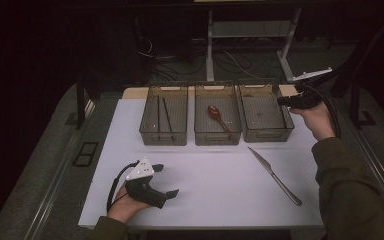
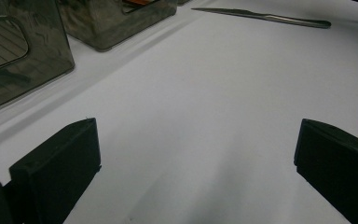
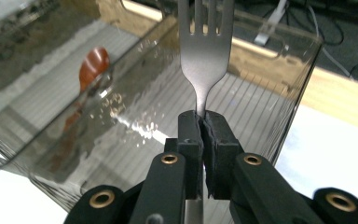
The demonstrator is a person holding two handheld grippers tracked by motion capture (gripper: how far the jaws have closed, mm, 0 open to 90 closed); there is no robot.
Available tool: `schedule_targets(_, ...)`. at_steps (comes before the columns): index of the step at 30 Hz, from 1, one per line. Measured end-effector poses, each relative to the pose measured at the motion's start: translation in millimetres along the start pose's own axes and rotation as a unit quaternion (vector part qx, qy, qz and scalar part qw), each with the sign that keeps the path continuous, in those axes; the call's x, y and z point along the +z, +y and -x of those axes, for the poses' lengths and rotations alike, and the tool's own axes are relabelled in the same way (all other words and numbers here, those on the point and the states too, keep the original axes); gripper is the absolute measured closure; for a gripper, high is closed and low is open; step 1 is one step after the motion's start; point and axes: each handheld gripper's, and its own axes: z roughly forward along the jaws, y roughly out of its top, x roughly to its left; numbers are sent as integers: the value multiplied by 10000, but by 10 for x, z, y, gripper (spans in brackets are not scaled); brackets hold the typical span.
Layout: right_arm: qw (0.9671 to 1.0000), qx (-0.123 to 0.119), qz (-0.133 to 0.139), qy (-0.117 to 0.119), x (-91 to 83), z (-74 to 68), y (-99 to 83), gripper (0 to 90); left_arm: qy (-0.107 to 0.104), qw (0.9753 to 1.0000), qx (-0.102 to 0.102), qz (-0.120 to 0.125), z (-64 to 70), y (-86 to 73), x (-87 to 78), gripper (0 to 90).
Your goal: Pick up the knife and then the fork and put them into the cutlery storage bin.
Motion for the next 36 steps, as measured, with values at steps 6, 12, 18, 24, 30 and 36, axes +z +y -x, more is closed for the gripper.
schedule_targets(6, 9996, -31, -278, 8, 98, 10, -43, 851, -9, 10000, 9, -12, -1, -2, 3, 0)
schedule_targets(12, 9983, -94, -572, 6, 191, 0, -54, 850, -8, 10000, -1, -6, 0, -3, 1, 0)
schedule_targets(18, 9969, -128, -779, 1, 282, -7, -62, 850, -14, 10000, 15, -8, -1, -3, 2, 0)
schedule_targets(24, 9957, -139, -912, -27, 372, -32, -67, 849, -13, 10000, 9, -5, 0, -2, -3, 0)
schedule_targets(30, 9952, -103, -972, -21, 436, -51, -66, 811, -16, 10000, 8, -14, -2, -2, -8, 0)
schedule_targets(36, 9958, 56, -878, 250, 453, -54, -72, 598, -18, 10000, 6, -17, -1, -3, -7, 0)
